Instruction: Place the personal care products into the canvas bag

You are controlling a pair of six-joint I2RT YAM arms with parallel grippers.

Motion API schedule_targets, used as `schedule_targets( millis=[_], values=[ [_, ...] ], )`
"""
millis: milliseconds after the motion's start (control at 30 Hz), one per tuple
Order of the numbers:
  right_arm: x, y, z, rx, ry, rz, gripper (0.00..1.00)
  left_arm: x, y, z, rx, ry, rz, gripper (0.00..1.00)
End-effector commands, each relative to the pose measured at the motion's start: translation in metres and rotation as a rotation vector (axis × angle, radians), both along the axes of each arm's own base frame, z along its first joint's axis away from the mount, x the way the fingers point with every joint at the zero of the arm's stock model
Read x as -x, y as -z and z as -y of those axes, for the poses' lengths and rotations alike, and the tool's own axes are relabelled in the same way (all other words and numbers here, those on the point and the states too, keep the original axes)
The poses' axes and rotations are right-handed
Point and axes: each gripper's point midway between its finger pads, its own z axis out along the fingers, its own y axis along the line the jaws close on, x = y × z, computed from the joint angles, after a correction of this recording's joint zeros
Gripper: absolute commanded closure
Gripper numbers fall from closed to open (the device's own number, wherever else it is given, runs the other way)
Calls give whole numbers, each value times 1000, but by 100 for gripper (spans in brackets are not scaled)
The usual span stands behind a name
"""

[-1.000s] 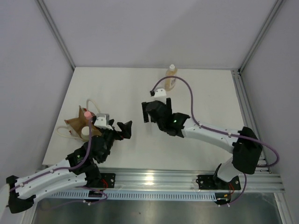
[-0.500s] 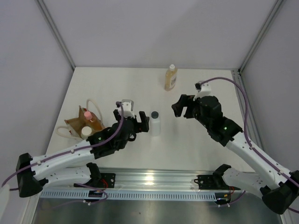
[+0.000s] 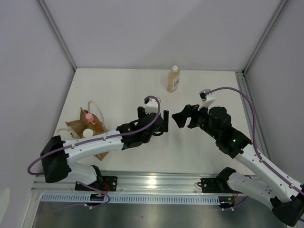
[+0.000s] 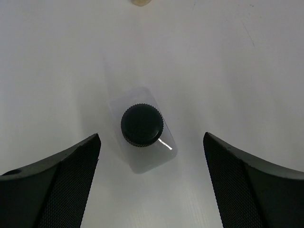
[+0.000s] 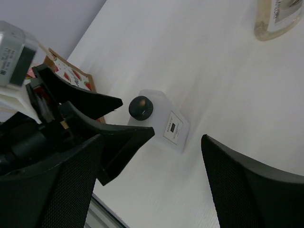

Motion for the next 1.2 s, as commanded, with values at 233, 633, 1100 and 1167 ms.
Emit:
schedule_targets(
  millis=[233, 633, 1100, 1167],
  values=[
    [12, -25, 3, -60, -41, 76, 12, -15, 28, 11, -91, -46, -68, 14],
    [14, -28, 7, -64, -35, 95, 12, -36, 59, 5, -191, -108, -88, 70],
    [13, -26, 7, -59, -32, 94, 12, -29, -30, -67, -186, -114, 45, 99],
    [13, -24, 6, -58, -35, 92, 12, -23, -48, -74, -146, -60, 39, 100]
  ],
)
